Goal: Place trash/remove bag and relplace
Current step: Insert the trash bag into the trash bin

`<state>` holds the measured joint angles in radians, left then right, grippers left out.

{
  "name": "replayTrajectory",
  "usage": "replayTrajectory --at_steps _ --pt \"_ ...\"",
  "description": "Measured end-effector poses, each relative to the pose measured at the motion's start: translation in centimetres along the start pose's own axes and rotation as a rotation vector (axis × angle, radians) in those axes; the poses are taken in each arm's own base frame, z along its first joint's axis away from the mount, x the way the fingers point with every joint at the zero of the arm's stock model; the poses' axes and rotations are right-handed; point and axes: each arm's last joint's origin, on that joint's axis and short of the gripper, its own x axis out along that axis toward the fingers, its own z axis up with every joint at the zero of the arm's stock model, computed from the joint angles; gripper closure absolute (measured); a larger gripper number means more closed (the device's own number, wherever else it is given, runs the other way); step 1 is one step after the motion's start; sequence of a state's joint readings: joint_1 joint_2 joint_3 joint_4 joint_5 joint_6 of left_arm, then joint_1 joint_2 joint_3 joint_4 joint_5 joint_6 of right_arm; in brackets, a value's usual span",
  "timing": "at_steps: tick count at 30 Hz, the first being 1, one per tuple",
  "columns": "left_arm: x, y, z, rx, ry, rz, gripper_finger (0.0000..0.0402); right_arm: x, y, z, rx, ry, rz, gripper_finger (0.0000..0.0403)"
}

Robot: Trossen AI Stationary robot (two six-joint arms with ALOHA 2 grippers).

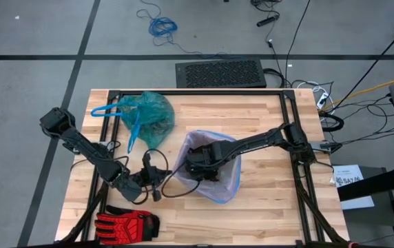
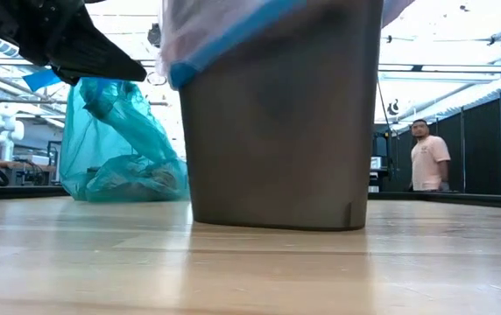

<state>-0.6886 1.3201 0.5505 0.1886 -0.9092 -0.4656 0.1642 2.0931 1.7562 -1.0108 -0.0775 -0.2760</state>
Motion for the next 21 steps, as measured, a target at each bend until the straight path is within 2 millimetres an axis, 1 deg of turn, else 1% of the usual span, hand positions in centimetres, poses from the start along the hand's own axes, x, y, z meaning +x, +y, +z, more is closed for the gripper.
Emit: replayTrajectory --at_steps 2,4,6,8,10,12,15,18,21 --pt "0.0 0.0 0.0 0.0 0.0 0.0 0.0402 -0.4 0.4 0.1 -0.007 -0.012 -0.001 0.0403" --pt "0.0 0.0 0.0 0.001 0.001 0.0 0.0402 -0.3 0.7 0.0 -0.017 0.01 0.007 0.0403" --pt "0.0 0.0 0.0 0.001 0.001 0.0 0.0402 -0.1 0.6 0.3 -0.016 -0.022 0.005 0.0403" --pt "0.0 0.0 0.0 -0.002 -0.001 -0.002 0.0402 0.6 0.2 0.6 -0.017 -0.036 0.017 0.0403" --pt "0.0 0.0 0.0 -0.002 -0.001 -0.003 0.0402 1.5 0.3 0.1 -0.018 0.028 0.034 0.0403" --pt "-0.1 -0.1 0.0 -0.001 -0.001 -0.007 0.0402 1.3 0.5 -0.1 -0.017 0.047 0.031 0.0403" --pt "-0.1 -0.1 0.0 -0.001 -0.002 -0.007 0.0402 0.9 0.7 0.6 -0.012 -0.024 0.033 0.0403" --pt "-0.1 0.0 0.1 -0.003 -0.006 -0.004 0.0402 1.7 0.9 0.6 -0.021 -0.009 0.061 0.0403" --pt "-0.2 -0.1 0.4 -0.012 -0.026 -0.002 0.0402 1.6 1.0 0.7 -0.023 -0.012 0.059 0.0403"
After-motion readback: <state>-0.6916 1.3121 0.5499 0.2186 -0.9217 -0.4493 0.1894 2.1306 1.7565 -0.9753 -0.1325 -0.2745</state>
